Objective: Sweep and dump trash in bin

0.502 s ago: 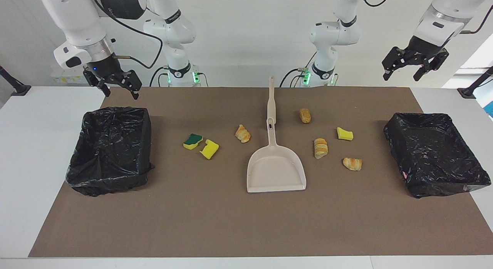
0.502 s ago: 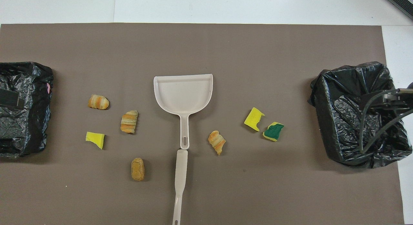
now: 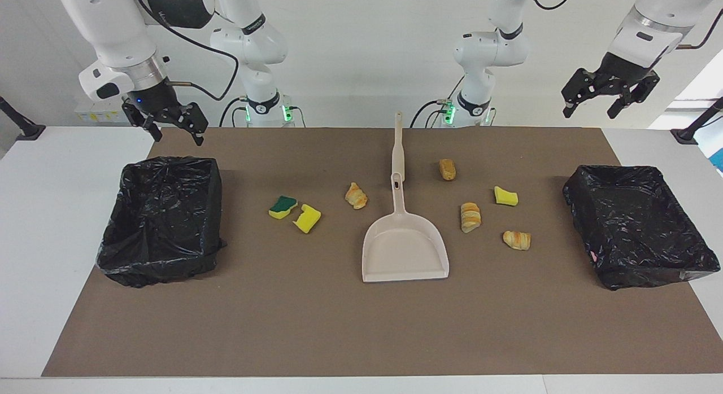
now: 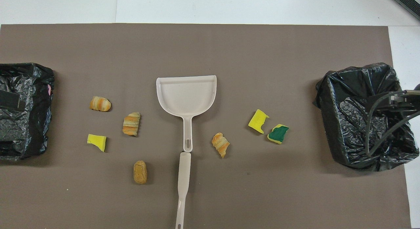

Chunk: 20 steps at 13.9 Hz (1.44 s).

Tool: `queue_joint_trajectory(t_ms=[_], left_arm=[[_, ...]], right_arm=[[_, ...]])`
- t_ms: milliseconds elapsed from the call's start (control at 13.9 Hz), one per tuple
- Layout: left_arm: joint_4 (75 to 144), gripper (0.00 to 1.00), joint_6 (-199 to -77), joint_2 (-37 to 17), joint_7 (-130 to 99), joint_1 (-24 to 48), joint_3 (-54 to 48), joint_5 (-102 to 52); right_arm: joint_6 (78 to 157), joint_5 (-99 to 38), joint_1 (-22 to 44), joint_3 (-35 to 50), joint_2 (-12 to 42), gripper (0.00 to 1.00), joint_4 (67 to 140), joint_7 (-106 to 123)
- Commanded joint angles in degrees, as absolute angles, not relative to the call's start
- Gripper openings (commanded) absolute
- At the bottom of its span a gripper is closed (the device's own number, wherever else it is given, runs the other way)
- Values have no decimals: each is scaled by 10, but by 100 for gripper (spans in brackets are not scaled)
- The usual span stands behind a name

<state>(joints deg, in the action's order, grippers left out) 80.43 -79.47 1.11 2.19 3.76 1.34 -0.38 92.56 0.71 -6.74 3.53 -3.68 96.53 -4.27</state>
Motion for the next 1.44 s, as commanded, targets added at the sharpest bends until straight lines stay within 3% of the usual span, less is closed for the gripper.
queue_joint_trajectory(t_ms=[0, 789, 1148, 1363], left_arm=[[806, 100, -792, 18, 16, 38, 9, -4], [833, 100, -807, 35, 4, 58, -4, -9], [922, 100, -829, 88, 4, 97, -4, -9], [1027, 100, -869, 147, 2, 140, -4, -10]], right_arm=[[919, -9, -76, 40, -45, 100, 970, -28], [919, -9, -76, 40, -45, 100, 970, -28], [919, -9, -76, 40, -45, 100, 970, -28], [919, -9, -76, 40, -45, 100, 970, -28]])
